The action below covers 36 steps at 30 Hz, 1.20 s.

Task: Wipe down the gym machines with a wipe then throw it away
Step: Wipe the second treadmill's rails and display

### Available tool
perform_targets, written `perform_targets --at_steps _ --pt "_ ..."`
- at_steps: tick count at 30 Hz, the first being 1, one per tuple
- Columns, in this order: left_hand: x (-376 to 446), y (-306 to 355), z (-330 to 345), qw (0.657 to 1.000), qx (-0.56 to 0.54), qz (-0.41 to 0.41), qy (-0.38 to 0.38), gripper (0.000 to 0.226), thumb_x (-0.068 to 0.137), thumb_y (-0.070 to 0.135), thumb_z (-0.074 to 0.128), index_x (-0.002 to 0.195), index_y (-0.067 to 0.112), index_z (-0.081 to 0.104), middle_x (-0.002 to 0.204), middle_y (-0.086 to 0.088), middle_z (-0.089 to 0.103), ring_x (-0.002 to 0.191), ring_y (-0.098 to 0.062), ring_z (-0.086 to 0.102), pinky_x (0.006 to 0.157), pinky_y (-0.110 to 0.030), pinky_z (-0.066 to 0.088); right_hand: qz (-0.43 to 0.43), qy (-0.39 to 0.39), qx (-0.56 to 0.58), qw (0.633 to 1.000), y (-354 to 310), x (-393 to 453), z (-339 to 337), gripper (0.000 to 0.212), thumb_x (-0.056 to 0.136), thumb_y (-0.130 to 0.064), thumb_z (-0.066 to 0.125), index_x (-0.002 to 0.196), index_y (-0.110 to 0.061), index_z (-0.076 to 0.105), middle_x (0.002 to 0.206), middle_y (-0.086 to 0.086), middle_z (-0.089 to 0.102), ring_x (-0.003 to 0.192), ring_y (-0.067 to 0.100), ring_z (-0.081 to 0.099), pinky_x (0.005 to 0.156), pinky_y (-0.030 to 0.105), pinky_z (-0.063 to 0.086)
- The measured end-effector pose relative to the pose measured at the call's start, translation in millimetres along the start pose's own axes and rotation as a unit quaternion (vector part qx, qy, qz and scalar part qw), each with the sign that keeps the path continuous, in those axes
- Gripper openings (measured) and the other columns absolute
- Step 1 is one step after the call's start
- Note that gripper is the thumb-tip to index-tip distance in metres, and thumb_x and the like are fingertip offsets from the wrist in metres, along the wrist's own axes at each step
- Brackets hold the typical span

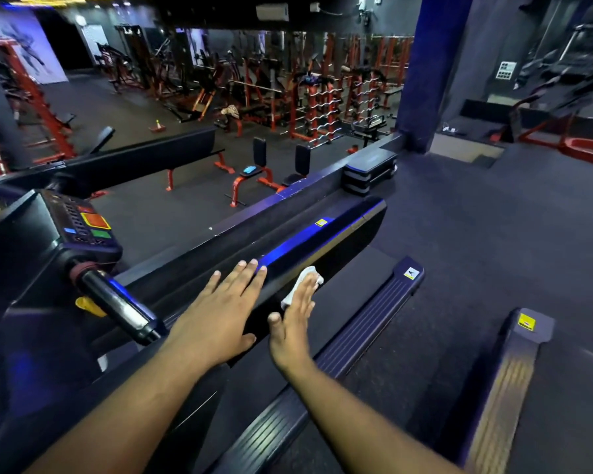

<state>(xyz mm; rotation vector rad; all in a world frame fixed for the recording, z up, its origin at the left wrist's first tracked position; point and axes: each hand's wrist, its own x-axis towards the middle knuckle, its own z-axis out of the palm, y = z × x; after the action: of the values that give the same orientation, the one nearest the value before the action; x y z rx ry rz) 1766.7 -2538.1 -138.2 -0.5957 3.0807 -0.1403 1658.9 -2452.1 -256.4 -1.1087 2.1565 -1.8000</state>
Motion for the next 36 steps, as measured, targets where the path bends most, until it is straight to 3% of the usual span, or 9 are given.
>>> perform_targets --at_steps 6,8,15,18,21,27,31,33,36 --pt "1 1 0 1.0 0.005 -0.007 -0.003 0.118 0.088 0.052 0.07 0.161 0.023 -0.017 0.17 0.003 -0.02 0.156 -0.014 -0.015 0.127 -0.04 -0.004 0.13 0.127 0.098 0.978 8 72 -26 0.11 0.075 -0.098 0.015 0.153 -0.029 -0.021 0.162 -0.018 -0.026 0.142 -0.01 -0.031 0.123 0.057 -0.009" --pt "2 1 0 1.0 0.004 -0.009 -0.003 0.118 0.087 0.052 0.07 0.161 0.023 -0.017 0.17 0.003 -0.019 0.156 -0.014 -0.016 0.127 -0.041 -0.004 0.138 0.129 0.099 0.977 8 76 -29 0.109 0.074 -0.098 0.015 0.151 -0.029 -0.021 0.162 -0.016 -0.023 0.14 -0.013 -0.031 0.123 0.056 -0.007" --pt "-1 0 0 1.0 0.0 -0.018 0.0 0.117 0.087 0.052 0.069 0.162 0.023 -0.017 0.169 0.003 -0.021 0.155 -0.012 -0.019 0.127 -0.039 -0.008 -0.072 -0.016 -0.084 0.994 -2 15 -21 0.119 0.078 -0.091 0.01 0.16 -0.006 -0.006 0.169 0.008 -0.014 0.154 0.026 -0.02 0.121 0.047 -0.021" --pt "-2 1 -2 1.0 0.007 -0.02 -0.004 0.118 0.088 0.053 0.068 0.161 0.022 -0.02 0.169 0.003 -0.024 0.155 -0.012 -0.02 0.127 -0.039 -0.007 -0.14 -0.022 -0.219 0.965 2 52 -53 0.117 0.077 -0.092 0.008 0.161 -0.012 0.02 0.17 0.005 0.012 0.156 0.025 -0.013 0.12 0.06 -0.014" --pt "-4 1 -3 1.0 0.009 -0.018 -0.004 0.119 0.089 0.054 0.067 0.16 0.02 -0.022 0.169 0.002 -0.024 0.155 -0.013 -0.019 0.128 -0.041 -0.004 -0.128 -0.061 -0.317 0.938 -5 92 -86 0.118 0.073 -0.096 0.008 0.155 -0.016 0.034 0.165 0.002 0.026 0.156 0.023 -0.012 0.116 0.067 -0.014" --pt "-17 -8 -2 0.999 -0.023 -0.045 0.008 0.12 0.087 0.06 0.065 0.159 0.019 -0.022 0.169 0.001 -0.022 0.156 -0.013 -0.017 0.128 -0.043 -0.004 -0.182 -0.157 -0.333 0.912 -34 37 -62 0.127 0.067 -0.099 0.014 0.162 -0.014 0.014 0.17 0.002 0.007 0.155 0.017 -0.015 0.116 0.065 -0.019" --pt "-45 -20 -3 0.999 -0.009 -0.046 0.001 0.119 0.088 0.062 0.062 0.16 0.018 -0.022 0.169 0.001 -0.022 0.156 -0.014 -0.018 0.128 -0.044 -0.006 -0.251 -0.172 -0.346 0.888 -32 20 -60 0.118 0.071 -0.096 0.018 0.161 -0.02 0.021 0.168 0.0 0.018 0.156 0.017 0.008 0.115 0.074 -0.007" --pt "-63 -28 -4 0.999 -0.005 -0.043 0.006 0.117 0.089 0.064 0.059 0.16 0.018 -0.021 0.169 0.001 -0.021 0.156 -0.014 -0.017 0.128 -0.044 -0.005 -0.219 -0.141 -0.369 0.892 -32 40 -69 0.115 0.072 -0.097 0.019 0.159 -0.022 0.027 0.166 0.001 0.024 0.155 0.018 0.014 0.114 0.076 -0.006" --pt "-85 -36 -2 0.999 0.003 -0.036 0.016 0.116 0.09 0.067 0.056 0.16 0.018 -0.021 0.17 0.0 -0.02 0.156 -0.015 -0.016 0.128 -0.045 -0.004 -0.137 -0.14 -0.392 0.899 -48 54 -65 0.124 0.067 -0.1 0.014 0.159 -0.017 0.023 0.168 0.005 0.014 0.157 0.021 -0.003 0.116 0.068 -0.015"
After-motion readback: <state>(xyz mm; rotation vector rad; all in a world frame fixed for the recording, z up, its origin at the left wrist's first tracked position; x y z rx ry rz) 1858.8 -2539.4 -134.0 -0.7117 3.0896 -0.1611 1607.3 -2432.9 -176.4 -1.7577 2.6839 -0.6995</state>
